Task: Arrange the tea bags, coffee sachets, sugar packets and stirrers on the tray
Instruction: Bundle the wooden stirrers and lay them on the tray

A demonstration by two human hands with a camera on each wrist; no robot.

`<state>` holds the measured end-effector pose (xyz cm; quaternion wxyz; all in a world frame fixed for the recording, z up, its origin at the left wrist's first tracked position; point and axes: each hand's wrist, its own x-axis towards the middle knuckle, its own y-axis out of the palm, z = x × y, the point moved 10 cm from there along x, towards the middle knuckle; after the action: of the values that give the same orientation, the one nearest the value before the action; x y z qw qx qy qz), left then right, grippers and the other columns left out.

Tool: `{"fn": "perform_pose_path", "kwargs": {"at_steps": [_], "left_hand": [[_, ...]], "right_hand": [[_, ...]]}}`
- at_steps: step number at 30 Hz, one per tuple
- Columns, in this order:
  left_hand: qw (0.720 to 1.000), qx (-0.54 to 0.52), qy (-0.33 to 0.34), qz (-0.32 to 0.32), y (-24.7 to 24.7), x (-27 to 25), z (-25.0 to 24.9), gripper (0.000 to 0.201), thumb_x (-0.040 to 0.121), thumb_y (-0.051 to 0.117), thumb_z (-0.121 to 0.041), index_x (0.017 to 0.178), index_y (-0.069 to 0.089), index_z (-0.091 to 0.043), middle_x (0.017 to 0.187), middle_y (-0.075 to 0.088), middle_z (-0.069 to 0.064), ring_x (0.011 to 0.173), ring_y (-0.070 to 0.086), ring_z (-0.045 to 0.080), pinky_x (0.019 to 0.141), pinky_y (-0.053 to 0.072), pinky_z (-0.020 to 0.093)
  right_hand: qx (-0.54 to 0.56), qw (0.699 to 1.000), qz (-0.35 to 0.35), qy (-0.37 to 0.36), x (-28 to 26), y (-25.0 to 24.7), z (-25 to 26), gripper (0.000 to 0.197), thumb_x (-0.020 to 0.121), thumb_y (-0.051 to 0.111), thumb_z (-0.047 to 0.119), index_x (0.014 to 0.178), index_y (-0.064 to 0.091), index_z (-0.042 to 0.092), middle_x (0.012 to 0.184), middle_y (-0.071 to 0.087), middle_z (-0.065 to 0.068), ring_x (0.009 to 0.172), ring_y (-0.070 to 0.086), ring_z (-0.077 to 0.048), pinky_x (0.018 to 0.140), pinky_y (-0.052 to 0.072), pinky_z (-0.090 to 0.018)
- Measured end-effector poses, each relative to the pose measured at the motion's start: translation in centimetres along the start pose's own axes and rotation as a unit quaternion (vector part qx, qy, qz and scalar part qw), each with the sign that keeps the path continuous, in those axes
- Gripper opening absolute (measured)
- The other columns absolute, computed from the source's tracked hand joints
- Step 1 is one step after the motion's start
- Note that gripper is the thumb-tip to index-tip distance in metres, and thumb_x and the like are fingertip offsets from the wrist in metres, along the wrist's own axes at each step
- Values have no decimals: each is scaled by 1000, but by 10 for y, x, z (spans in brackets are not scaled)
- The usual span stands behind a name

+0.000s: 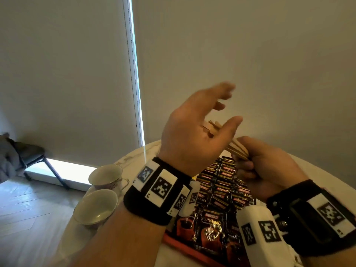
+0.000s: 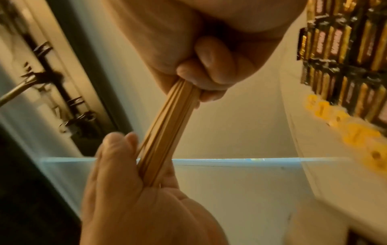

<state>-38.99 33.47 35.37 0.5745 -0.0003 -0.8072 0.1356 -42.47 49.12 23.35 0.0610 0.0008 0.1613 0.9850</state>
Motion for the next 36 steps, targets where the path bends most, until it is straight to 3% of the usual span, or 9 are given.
{"fn": "perform_pose_path", "kwargs": {"at_steps": [4, 10, 15, 21, 24, 27, 31, 34, 36], "left_hand": [[998, 40, 3, 46, 6, -3, 4, 30, 96, 67, -29, 114, 79, -9, 117, 76, 2, 113, 68, 8, 96, 56, 28], [989, -129, -57, 53, 9, -3, 10, 40, 96, 71, -12, 134, 64, -5, 127, 72, 6, 122, 67, 14, 104, 55, 41], [956, -273, -69, 85, 23, -7, -1, 30, 92, 72, 0, 121, 69, -3, 103, 77, 12, 95, 77, 29, 85, 64, 46], [835, -523, -102, 135, 46, -13, -5, 45, 77, 87, -17, 116, 66, -9, 83, 71, 2, 80, 68, 25, 81, 53, 46], [832, -519, -111, 164, 54, -18, 1, 29, 77, 87, -18, 100, 71, -11, 80, 69, 4, 74, 64, 28, 73, 51, 45], [854, -487, -138, 122, 50, -18, 10, 18, 76, 88, -26, 81, 74, -16, 72, 68, 4, 62, 61, 25, 63, 49, 44], [861, -477, -166, 64, 47, -20, 19, 18, 73, 88, -32, 78, 76, -19, 68, 68, -2, 59, 62, 15, 60, 50, 34], [869, -464, -166, 45, 45, -21, 20, 12, 75, 85, -28, 79, 76, -20, 72, 69, -3, 64, 64, 14, 63, 54, 32], [867, -467, -170, 43, 44, -21, 20, 14, 76, 84, -31, 80, 75, -20, 70, 67, -2, 62, 62, 16, 63, 53, 38]], "right_hand": [[-32, 999, 7, -21, -5, 7, 10, 25, 89, 68, 35, 89, 58, 12, 65, 47, -2, 41, 33, -6, 34, 27, -18], [-31, 998, 18, -42, -9, 12, 15, 52, 65, 72, 41, 105, 59, 10, 65, 49, -2, 43, 35, -6, 35, 28, -17], [-48, 998, 26, -38, -11, 15, 11, 23, 80, 67, 37, 82, 65, 14, 62, 51, -2, 44, 34, -6, 37, 26, -18], [25, 998, 61, 3, -10, 21, -1, 5, 82, 57, 11, 82, 56, 16, 61, 40, -1, 40, 29, -3, 34, 18, -14], [38, 996, 77, 17, -13, 24, -3, 19, 68, 58, 14, 87, 55, 10, 57, 40, 0, 37, 30, -3, 34, 19, -14], [34, 993, 98, 50, -13, 32, -11, 20, 82, 63, 27, 95, 61, 12, 59, 48, 0, 41, 36, -4, 32, 26, -14], [124, 982, 122, 73, -11, 40, -14, 43, 102, 51, 45, 108, 66, 5, 72, 64, -7, 59, 63, -17, 50, 54, -28], [211, 955, 200, 63, -18, 53, -4, 69, 105, 31, 58, 129, 67, 4, 123, 70, -19, 108, 70, -29, 88, 61, -38], [206, 960, 174, 78, -15, 48, -9, 70, 103, 37, 62, 129, 68, 4, 125, 67, -20, 107, 68, -29, 84, 62, -37]]}}
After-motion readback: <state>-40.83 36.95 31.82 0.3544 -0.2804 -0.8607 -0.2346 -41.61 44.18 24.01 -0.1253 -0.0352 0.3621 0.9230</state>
